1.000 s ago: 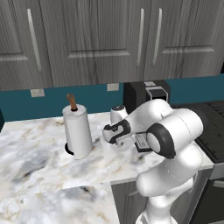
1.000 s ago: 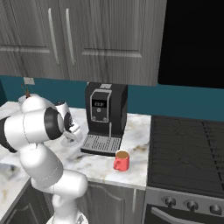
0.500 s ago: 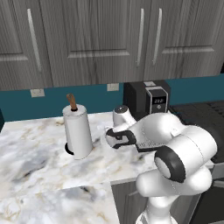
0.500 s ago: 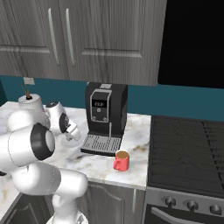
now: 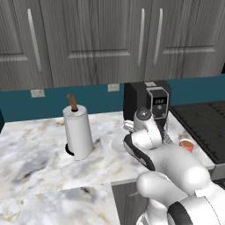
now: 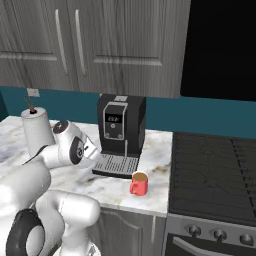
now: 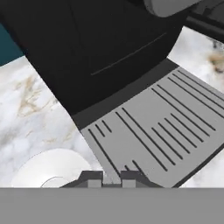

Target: Take a sugar cube from the saucer and place it inside the coffee. Then, grab milk from the fridge and place it next to the coffee on the counter to sweeten the coffee.

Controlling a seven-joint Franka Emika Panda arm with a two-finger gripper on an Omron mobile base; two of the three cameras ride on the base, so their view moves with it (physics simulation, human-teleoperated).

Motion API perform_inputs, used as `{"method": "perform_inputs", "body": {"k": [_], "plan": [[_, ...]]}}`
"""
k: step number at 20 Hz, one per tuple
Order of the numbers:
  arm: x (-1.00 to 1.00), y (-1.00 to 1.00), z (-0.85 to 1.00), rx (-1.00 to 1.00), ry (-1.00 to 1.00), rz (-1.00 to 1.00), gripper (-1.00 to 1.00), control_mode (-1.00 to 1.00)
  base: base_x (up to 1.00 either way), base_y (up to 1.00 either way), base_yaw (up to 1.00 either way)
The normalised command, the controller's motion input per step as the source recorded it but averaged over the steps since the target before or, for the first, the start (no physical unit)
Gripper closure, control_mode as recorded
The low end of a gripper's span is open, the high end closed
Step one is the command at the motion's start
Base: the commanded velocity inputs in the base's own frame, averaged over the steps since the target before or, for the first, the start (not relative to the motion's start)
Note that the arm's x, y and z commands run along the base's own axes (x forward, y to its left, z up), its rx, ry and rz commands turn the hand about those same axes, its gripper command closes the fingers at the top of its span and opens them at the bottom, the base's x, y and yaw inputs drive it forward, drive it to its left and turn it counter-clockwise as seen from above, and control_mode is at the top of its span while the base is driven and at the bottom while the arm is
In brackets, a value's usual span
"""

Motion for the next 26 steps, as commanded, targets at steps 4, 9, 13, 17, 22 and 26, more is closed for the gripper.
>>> {"method": "perform_inputs", "body": {"k": [4,9,13,17,22,26], "plan": [[-0.39,-1.0,0.65,0.02,-0.11,-0.19,1.0,-1.0,0.0,0.0,0.0],[-0.51,-1.0,0.6,0.11,0.0,-0.15,1.0,-1.0,0.0,0.0,0.0],[-0.57,-1.0,0.43,0.13,0.0,-0.12,1.0,-1.0,0.0,0.0,0.0],[-0.28,-0.83,0.14,0.07,0.0,-0.03,1.0,-1.0,0.0,0.0,0.0],[0.0,-0.21,0.01,0.0,0.0,0.0,1.0,-1.0,0.0,0.0,0.0],[0.07,0.0,0.0,0.0,0.08,0.0,1.0,-1.0,0.0,0.0,0.0]]}}
